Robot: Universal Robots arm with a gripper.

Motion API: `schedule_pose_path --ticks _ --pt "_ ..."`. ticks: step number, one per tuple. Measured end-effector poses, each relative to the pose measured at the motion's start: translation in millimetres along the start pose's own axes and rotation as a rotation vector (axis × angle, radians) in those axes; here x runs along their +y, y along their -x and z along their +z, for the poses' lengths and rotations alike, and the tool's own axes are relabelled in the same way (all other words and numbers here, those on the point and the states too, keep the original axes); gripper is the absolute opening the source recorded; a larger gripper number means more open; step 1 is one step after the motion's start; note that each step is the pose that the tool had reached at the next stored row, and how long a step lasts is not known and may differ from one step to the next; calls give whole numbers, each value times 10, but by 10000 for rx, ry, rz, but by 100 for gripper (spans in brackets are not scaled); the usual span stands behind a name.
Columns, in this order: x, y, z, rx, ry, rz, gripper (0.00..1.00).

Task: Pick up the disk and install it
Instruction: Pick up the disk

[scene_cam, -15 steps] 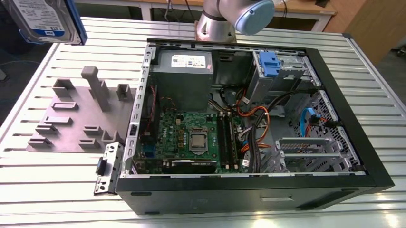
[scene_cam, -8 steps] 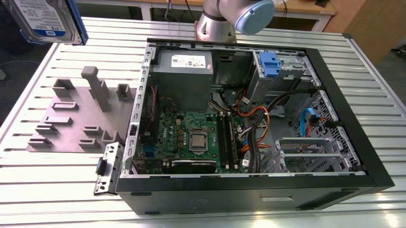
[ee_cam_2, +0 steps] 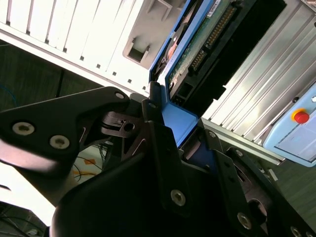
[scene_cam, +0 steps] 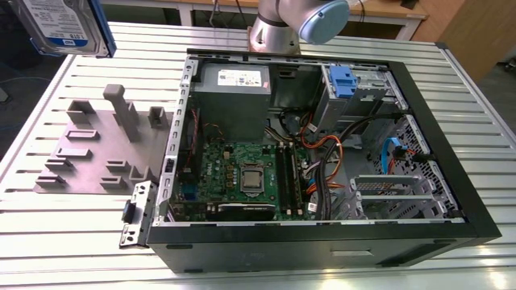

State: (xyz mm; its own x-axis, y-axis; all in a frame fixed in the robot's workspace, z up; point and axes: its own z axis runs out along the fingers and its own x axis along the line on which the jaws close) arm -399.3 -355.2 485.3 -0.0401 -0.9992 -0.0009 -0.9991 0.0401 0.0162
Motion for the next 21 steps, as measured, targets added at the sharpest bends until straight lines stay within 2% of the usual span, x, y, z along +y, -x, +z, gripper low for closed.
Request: schedule_pose_path --ticks 14,21 --pt "-22 1 -3 0 -1 1 37" --pt "-21 1 -65 0 0 1 37"
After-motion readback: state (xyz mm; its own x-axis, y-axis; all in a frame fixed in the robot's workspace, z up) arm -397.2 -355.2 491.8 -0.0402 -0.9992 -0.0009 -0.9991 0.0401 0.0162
